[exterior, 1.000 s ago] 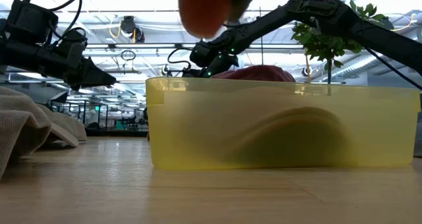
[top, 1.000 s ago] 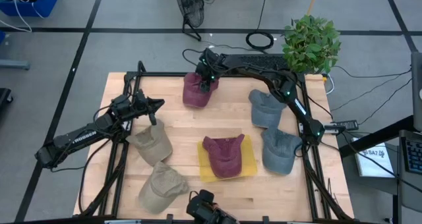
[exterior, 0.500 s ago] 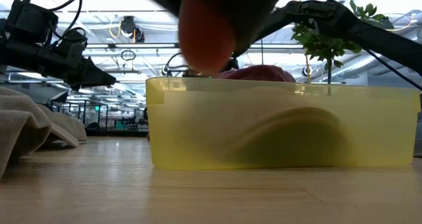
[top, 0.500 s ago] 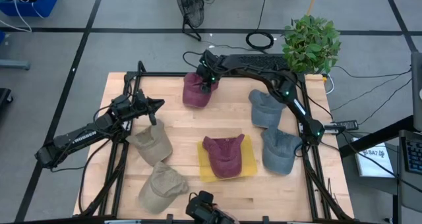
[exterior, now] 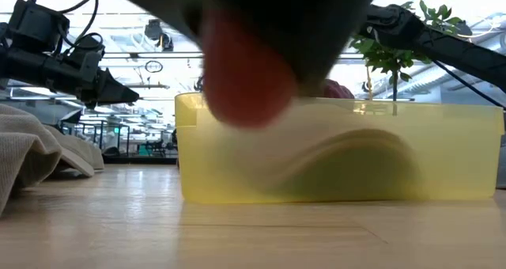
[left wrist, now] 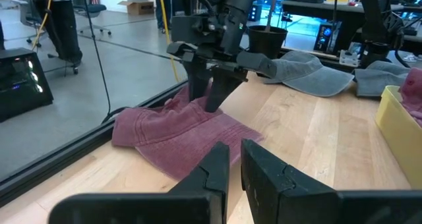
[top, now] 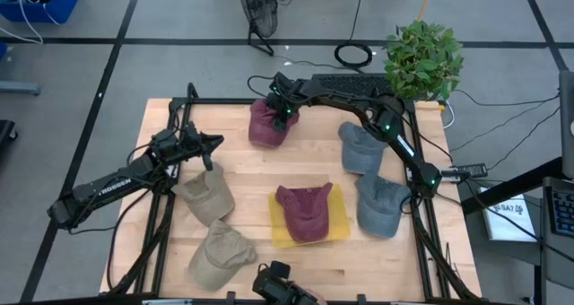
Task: Pick and place caps into container
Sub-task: Put the violet cap into the yellow container
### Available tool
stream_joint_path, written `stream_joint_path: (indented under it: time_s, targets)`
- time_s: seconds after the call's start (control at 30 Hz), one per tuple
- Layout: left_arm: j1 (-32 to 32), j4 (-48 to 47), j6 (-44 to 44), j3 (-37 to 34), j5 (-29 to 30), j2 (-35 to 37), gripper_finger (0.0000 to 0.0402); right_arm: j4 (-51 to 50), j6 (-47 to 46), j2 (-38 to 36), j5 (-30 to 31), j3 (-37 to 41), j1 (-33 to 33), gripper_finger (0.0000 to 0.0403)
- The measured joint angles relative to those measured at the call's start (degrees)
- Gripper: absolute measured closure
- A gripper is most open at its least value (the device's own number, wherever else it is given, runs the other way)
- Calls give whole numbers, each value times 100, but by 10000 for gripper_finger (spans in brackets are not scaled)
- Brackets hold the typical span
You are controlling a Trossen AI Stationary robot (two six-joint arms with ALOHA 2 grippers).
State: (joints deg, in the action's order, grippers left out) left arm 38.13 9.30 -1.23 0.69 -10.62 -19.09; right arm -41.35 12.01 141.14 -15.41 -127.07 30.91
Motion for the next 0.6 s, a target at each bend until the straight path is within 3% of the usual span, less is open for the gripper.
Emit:
stream_joint_path:
  time_s: [0.17, 0.33, 0.6]
  targets:
    - [2, -1, 0, 0, 11, 0, 355, 38, 316, 0, 45, 0, -34, 387]
    - [4, -17, -2, 0, 10, 0, 355, 256, 385, -198, 66, 13, -50, 396]
    - [4, -42, -23, 0, 8, 0, 355, 216, 415, -1294, 56, 7, -152, 400]
